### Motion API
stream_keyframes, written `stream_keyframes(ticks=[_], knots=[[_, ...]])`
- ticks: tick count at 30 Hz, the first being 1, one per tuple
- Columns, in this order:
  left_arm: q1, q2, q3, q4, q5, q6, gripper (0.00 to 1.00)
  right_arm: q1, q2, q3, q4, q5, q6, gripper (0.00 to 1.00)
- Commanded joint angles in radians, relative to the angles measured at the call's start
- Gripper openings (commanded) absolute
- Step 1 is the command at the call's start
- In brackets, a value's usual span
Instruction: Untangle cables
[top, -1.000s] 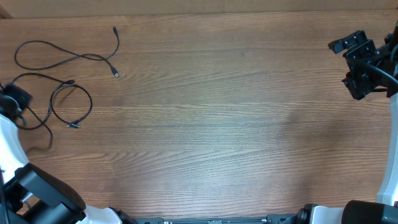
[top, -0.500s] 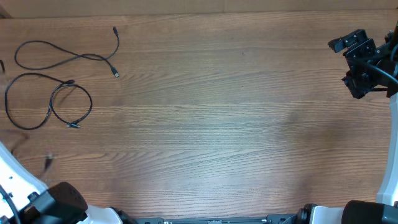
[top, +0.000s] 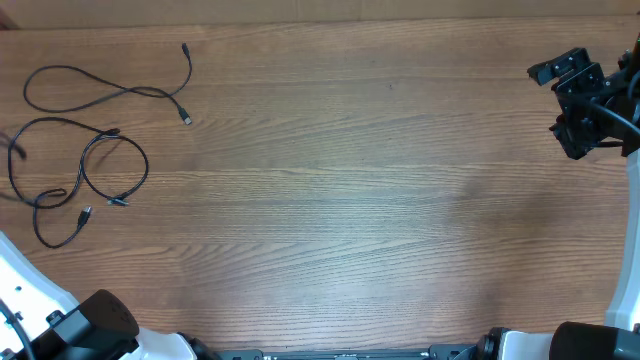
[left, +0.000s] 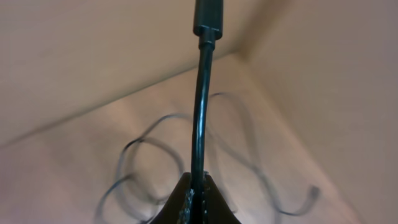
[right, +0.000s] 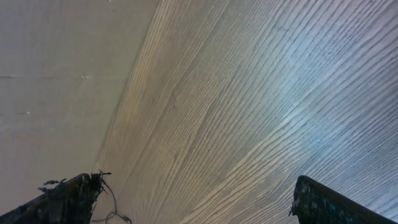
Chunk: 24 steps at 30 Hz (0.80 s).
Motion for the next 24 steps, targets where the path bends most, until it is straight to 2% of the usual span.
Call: stream_keyframes(ticks=[1, 5, 10, 14, 24], knots=[[0.019, 0.020, -0.005, -0.073, -0.296, -0.164, 0.04, 0.005, -0.004, 0.016, 0.005, -0.003, -0.002, 1.00], [0.037, 0.049, -0.006, -0.171, -0.415, -0.259, 0.04, 0.005, -0.004, 0.016, 0.002, -0.004, -0.002, 1.00], [0.075, 0.135, -0.006, -0.275, -0.412, -0.271, 0.04, 0.005, -0.004, 0.016, 0.002, -0.004, -0.002, 1.00], [0.092, 0.225, -0.006, -0.358, -0.412, -0.326, 0.04, 0.005, -0.004, 0.016, 0.000, -0.004, -0.003, 1.00], [0.097, 0.416, -0.006, -0.428, -0.396, -0.343, 0.04, 0.005, -0.004, 0.016, -0.002, -0.004, -0.002, 1.00]])
